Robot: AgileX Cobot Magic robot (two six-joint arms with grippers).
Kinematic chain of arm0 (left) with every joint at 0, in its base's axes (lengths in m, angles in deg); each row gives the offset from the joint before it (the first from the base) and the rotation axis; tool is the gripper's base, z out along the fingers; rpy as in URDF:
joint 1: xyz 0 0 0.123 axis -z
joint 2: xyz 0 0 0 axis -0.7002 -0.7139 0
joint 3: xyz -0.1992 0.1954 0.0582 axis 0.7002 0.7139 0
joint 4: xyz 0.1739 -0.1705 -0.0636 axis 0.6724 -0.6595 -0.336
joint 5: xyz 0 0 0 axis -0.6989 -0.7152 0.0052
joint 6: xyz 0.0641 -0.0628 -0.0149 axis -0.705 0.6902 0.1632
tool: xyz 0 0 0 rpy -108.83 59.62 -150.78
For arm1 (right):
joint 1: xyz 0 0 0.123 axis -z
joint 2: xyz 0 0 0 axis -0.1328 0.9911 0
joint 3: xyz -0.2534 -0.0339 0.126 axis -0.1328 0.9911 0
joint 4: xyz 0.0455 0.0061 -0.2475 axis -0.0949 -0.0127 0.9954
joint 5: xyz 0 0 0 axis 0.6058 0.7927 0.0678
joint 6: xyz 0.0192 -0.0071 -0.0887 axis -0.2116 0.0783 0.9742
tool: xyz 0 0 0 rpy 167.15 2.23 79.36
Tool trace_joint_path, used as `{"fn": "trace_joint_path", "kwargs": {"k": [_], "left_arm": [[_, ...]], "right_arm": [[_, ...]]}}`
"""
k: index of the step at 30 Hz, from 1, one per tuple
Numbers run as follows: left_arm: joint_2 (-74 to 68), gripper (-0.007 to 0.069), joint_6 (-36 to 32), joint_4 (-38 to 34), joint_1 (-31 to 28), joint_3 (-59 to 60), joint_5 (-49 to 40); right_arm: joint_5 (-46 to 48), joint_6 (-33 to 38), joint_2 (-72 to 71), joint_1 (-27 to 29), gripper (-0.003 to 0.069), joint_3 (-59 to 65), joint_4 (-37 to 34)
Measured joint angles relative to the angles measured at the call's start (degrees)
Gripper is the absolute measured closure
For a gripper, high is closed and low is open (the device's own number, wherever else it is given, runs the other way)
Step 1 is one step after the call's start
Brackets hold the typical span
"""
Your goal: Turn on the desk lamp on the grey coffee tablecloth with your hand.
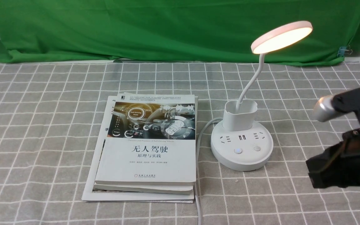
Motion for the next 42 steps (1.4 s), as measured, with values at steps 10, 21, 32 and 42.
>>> {"fn": "trace_joint_path", "kwargs": {"k": [10,21,32,42], "left_arm": [[0.0,0.0606,0.0,0.0,0.0,0.0,0.0],[0.0,0.0606,0.0,0.0,0.0,0.0,0.0],[0.0,0.0606,0.0,0.0,0.0,0.0,0.0],[0.0,0.0606,0.0,0.0,0.0,0.0,0.0]], "right_arm": [[-1.4,-1.2,-18.6,0.0,0.0613,6.9,0.0],[-7.5,0.9,-27.1,1.2,0.0592,9.9,0.9],[-22.3,0.7,-52.9,11.2,0.0632,34.1,1.3],[-22.5,0.7,-61.3,11.6,0.0632,40.6,2.7]]}}
